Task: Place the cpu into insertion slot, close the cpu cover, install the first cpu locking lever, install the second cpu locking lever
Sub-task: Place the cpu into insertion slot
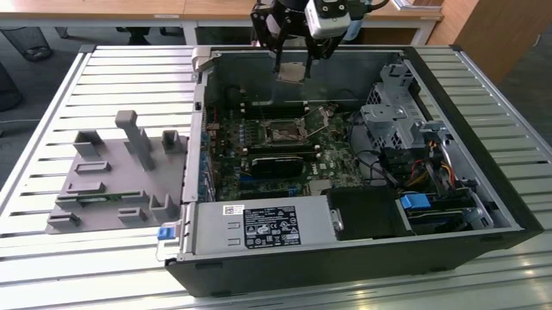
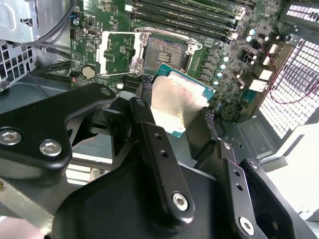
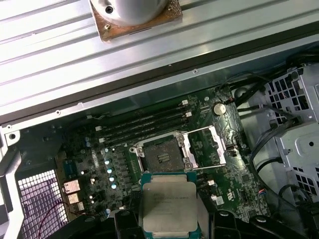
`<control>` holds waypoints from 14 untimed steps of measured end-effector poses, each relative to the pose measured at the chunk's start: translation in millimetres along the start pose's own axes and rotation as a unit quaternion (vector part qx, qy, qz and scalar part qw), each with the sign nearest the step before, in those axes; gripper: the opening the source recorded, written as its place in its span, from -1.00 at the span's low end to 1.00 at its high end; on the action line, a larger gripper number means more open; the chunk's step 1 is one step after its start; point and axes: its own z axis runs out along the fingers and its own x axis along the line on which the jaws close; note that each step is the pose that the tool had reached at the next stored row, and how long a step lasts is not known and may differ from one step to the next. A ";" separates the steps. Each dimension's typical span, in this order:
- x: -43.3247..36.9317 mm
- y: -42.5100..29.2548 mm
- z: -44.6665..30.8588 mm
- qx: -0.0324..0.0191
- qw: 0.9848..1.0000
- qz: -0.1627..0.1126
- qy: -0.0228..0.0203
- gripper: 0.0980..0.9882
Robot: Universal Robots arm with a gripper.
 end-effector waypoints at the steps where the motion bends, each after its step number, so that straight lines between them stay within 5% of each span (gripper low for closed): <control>1: 0.0 0.0 0.0 0.000 1.000 0.002 0.000 -0.04; 14: 0.0 0.0 0.0 0.000 1.000 0.019 -0.001 -0.04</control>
